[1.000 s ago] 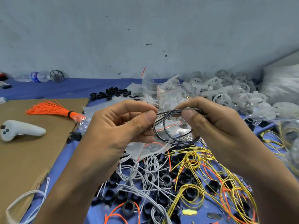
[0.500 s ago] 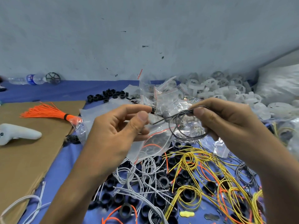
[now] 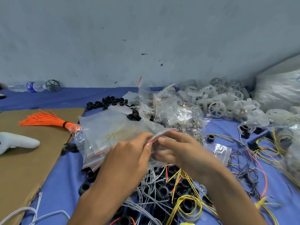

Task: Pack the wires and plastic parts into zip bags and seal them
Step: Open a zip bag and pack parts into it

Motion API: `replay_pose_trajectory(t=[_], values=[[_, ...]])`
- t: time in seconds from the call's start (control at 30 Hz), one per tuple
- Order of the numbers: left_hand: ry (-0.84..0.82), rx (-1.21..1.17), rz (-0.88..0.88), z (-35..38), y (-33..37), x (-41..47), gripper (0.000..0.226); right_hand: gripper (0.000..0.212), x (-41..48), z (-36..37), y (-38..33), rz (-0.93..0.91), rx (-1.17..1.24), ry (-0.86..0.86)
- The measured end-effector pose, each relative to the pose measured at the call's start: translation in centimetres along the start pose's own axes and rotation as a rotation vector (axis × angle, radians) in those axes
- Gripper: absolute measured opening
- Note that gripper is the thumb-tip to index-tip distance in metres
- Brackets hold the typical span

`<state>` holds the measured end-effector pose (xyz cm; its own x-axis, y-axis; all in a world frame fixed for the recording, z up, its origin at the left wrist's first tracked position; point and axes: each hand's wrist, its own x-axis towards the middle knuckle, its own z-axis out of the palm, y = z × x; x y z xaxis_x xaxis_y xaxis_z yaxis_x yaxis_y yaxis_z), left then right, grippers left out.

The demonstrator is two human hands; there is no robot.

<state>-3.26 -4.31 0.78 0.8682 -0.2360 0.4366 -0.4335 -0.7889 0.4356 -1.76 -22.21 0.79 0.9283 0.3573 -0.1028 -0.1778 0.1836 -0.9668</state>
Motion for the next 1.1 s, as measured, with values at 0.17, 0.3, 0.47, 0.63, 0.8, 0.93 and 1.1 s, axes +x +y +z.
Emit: replay_pose_trajectory(t=[0.17, 0.3, 0.47, 0.63, 0.8, 0.93, 1.1], values=[[-0.025, -0.042, -0.019, 0.0, -0.2, 0.1, 0.037, 0.028, 0.9, 1.9, 1.9, -0.075, 0.014, -0.040], [0.024, -0.100, -0.064, -0.5, -0.5, 0.3, 0.038, 0.026, -0.3, 1.2, 0.4, -0.120, -0.429, -0.013], [0.052, -0.148, -0.104, -1.3, -0.9, 0.4, 0.033, 0.020, -0.4, -3.1, -1.6, -0.271, -0.650, 0.393], [0.074, -0.158, -0.119, -1.8, -0.9, 0.5, 0.033, 0.024, 5.3, -8.0, -2.4, -0.124, -0.878, 0.486], [0.055, -0.160, -0.134, -1.6, -0.8, 0.5, 0.034, 0.038, 12.0, -8.0, -1.2, 0.030, -0.948, 0.390], [0.058, -0.160, -0.131, -2.0, -1.2, 0.7, 0.034, 0.027, 12.7, -7.0, -1.4, 0.010, -0.966, 0.367], [0.095, -0.174, -0.141, -2.5, -1.2, 0.8, 0.026, 0.038, 6.6, -6.4, -5.9, -0.308, -0.791, 0.378]])
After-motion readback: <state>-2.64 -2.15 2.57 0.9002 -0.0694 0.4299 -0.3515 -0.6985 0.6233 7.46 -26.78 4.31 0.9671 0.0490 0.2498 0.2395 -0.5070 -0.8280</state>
